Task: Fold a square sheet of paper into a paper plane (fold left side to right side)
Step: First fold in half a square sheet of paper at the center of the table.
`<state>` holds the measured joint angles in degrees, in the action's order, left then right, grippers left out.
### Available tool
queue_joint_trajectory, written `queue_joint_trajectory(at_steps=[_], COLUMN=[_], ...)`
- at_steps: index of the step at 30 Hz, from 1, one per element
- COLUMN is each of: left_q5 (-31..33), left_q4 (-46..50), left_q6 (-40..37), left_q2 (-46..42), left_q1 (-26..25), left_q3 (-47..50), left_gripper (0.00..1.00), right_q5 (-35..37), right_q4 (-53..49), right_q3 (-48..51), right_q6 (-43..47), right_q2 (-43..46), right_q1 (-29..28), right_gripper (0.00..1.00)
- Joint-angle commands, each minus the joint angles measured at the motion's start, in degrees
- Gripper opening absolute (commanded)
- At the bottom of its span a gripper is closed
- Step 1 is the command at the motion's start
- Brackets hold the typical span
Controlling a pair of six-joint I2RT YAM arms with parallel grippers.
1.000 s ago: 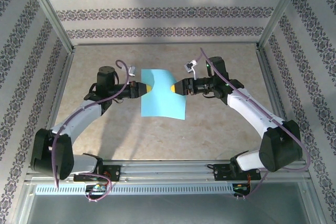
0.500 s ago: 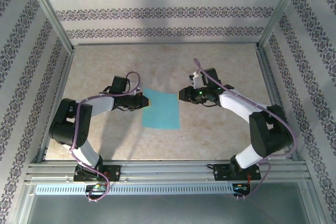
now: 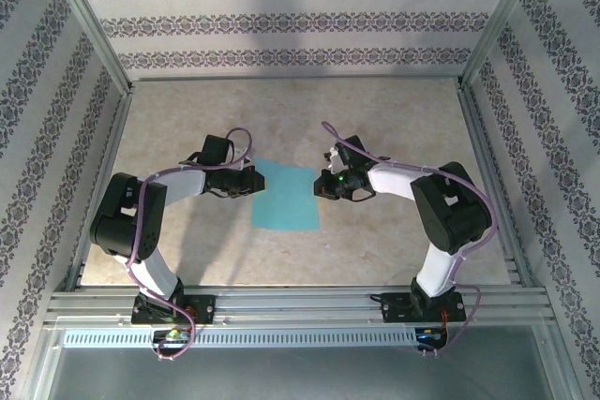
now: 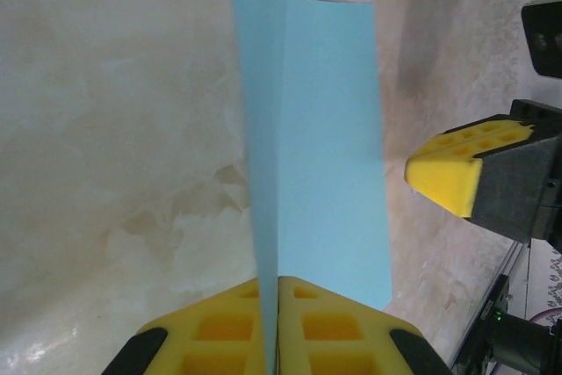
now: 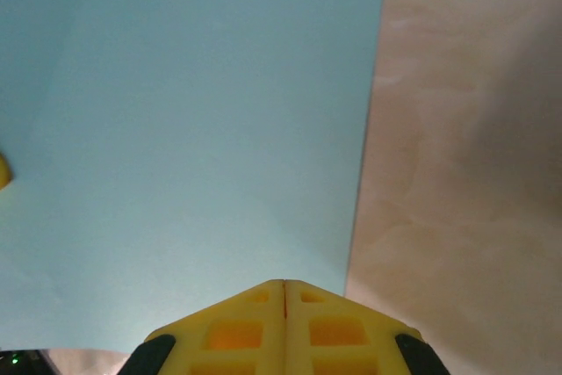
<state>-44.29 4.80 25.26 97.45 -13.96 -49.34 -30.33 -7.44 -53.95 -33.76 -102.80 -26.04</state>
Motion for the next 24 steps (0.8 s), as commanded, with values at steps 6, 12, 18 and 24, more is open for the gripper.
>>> queue_joint_trajectory(at_steps=[6,12,18,24], left_q5=[-1.3,-1.6,-4.8,-4.2], left_q4=[1.2,1.7,-1.1,0.4], left_q6=[0.0,1.7,5.3,5.9], left_q2=[0.7,-0.7,-1.2,0.5], left_q1=[-1.1,-1.3,-2.5,-4.8], left_q3=[-1.7,-2.3,-3.2,-6.7], left_gripper=[0.17,0.29,0.36,0.45], right_q5=[2.8,5.4,5.4,4.8], right_q4=[-2.8,-5.1,-4.7,-4.2], right_q3=[-1.6,-1.5,-1.2,-1.2], right_q6=[1.6,3.8,3.9,3.9], right_q2=[-3.5,-4.6,-5.5,-5.6], right_q1=[-0.7,-0.7,-0.7,-0.7], right_gripper=[0.00,0.00,0.00,0.00])
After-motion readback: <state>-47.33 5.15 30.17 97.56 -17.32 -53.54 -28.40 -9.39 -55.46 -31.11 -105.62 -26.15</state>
